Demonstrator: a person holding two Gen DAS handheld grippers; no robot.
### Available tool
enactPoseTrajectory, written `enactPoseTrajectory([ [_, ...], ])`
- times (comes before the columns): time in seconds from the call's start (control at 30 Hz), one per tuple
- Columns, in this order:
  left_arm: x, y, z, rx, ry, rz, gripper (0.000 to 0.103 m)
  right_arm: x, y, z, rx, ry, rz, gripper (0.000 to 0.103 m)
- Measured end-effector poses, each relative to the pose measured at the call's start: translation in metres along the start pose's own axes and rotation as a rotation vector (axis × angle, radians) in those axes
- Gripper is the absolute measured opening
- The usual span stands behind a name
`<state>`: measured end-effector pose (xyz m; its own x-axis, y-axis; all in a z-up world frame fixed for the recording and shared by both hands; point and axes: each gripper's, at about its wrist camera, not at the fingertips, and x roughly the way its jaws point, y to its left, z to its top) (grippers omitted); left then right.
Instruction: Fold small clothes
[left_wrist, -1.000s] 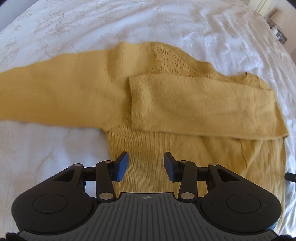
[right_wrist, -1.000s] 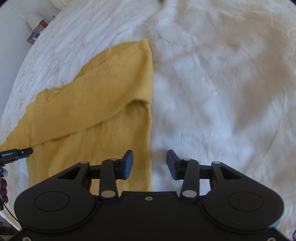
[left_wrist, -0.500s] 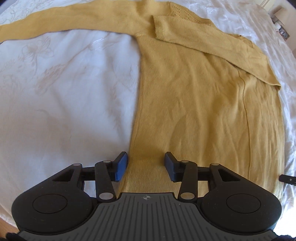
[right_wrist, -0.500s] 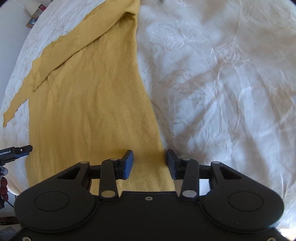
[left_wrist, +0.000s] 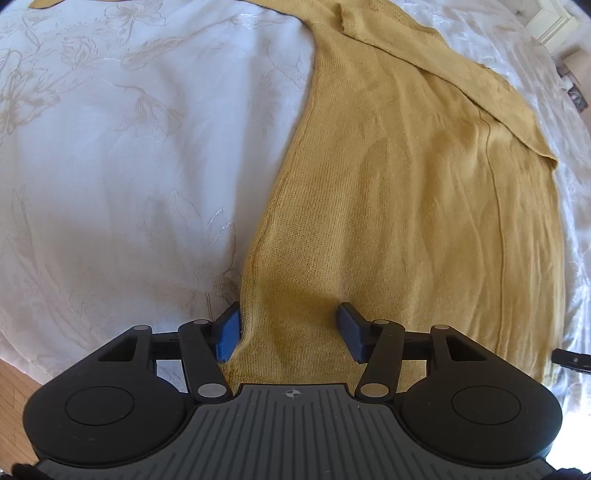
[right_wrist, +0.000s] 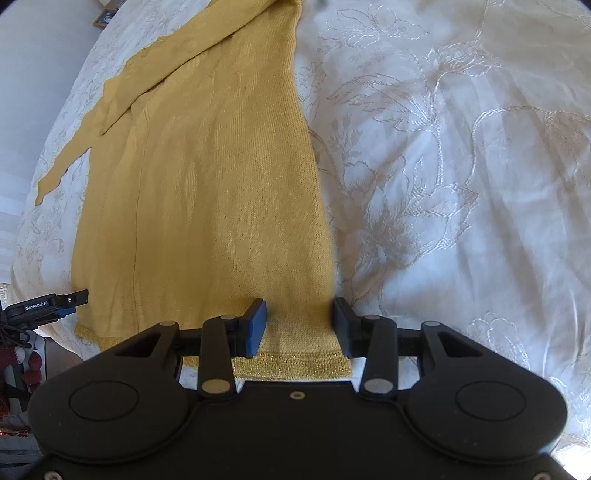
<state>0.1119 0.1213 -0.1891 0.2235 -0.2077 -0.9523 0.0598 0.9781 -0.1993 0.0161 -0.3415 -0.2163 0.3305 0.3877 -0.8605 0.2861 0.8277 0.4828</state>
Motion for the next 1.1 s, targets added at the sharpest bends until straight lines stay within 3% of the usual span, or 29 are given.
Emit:
enactPoseTrajectory([
  [0.03,0.000,0.000,-0.001,-0.011,-0.008,0.004,0.053,-0.001,-0.001,0.000,0.001,0.000,0.004,0.050],
  [0.1,-0.002,-0.003,-0.002,-0.018,-0.015,0.011,0.044,-0.003,-0.002,-0.001,-0.001,0.005,0.007,0.045],
  [0.17,-0.005,-0.007,-0.003,-0.009,-0.019,0.002,0.015,-0.008,-0.002,-0.004,-0.030,0.015,-0.002,0.014],
  [0.2,-0.009,-0.010,-0.003,0.008,-0.024,0.010,0.011,-0.010,0.002,-0.004,-0.048,0.018,-0.010,0.014],
  [0.37,-0.025,-0.006,-0.006,0.002,-0.050,0.017,0.008,-0.031,0.022,-0.005,-0.116,-0.008,-0.075,0.011],
  [0.5,-0.004,0.012,-0.011,-0.029,0.025,0.154,0.006,-0.018,0.009,-0.005,-0.050,0.035,-0.126,0.011],
  [0.53,-0.001,0.015,-0.012,-0.041,0.034,0.154,0.009,-0.013,0.006,-0.005,-0.035,0.049,-0.128,0.011],
  [0.67,-0.009,0.017,-0.015,-0.094,-0.005,0.129,0.013,-0.013,0.010,-0.006,-0.023,0.048,-0.122,0.026],
  [0.7,-0.014,0.017,-0.017,-0.097,-0.020,0.119,0.016,-0.016,0.012,-0.006,-0.033,0.042,-0.127,0.034],
  [0.77,-0.023,0.017,-0.019,-0.108,-0.057,0.096,0.030,-0.024,0.017,-0.007,-0.052,0.025,-0.136,0.065],
  [0.83,-0.035,0.018,-0.019,-0.128,-0.103,0.054,0.038,-0.032,0.024,-0.006,-0.077,0.003,-0.143,0.071],
  [0.87,-0.040,0.019,-0.017,-0.135,-0.117,0.037,0.051,-0.036,0.027,-0.003,-0.087,-0.008,-0.150,0.074],
  [0.93,-0.051,0.021,-0.010,-0.150,-0.154,0.011,0.067,-0.043,0.036,0.002,-0.098,-0.036,-0.160,0.081],
  [1.1,-0.069,0.033,0.032,-0.151,-0.233,0.014,0.074,-0.055,0.056,0.025,-0.096,-0.127,-0.139,0.097],
])
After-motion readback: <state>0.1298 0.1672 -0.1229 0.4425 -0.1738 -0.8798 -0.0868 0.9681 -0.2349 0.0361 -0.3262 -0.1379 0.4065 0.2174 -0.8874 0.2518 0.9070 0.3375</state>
